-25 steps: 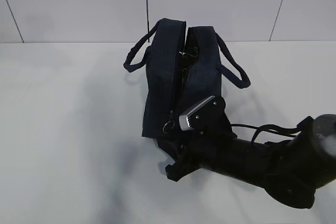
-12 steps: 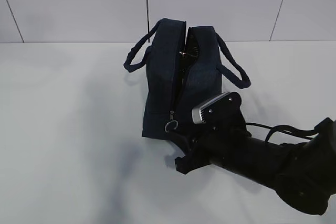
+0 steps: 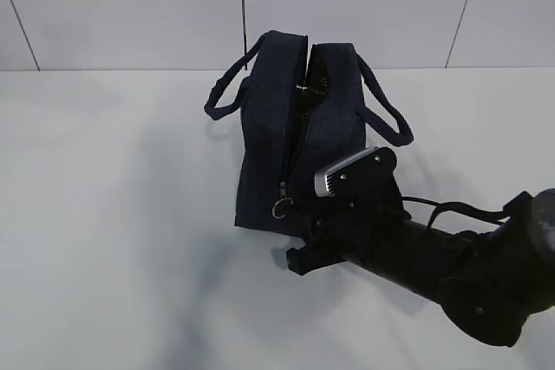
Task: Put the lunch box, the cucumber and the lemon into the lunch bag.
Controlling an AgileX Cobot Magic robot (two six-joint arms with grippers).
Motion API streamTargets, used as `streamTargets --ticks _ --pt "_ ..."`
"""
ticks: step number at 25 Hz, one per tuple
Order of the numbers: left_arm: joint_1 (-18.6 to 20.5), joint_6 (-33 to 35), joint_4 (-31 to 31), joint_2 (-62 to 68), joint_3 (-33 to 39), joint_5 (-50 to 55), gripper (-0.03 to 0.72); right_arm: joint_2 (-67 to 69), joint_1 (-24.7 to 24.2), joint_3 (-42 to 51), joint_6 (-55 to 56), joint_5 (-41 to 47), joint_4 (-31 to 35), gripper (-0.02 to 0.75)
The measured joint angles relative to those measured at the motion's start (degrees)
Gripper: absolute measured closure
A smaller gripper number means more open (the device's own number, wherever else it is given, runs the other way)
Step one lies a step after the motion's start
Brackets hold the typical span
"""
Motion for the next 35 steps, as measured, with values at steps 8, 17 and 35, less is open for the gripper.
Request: streamTargets --ticks 8,17,35 --pt "0.00 0.00 0.00 0.00 0.00 0.00 0.453 0.00 0.00 -1.26 0.00 0.22 -2.12 0.503" --pt "0.00 0.00 0.00 0.00 0.00 0.00 0.453 0.00 0.00 -1.26 1.93 1.34 -6.34 0.502" --pt "0.00 0.00 0.00 0.00 0.00 0.00 0.451 0.94 0.00 -4.59 5.57 8.17 -5.52 0.502"
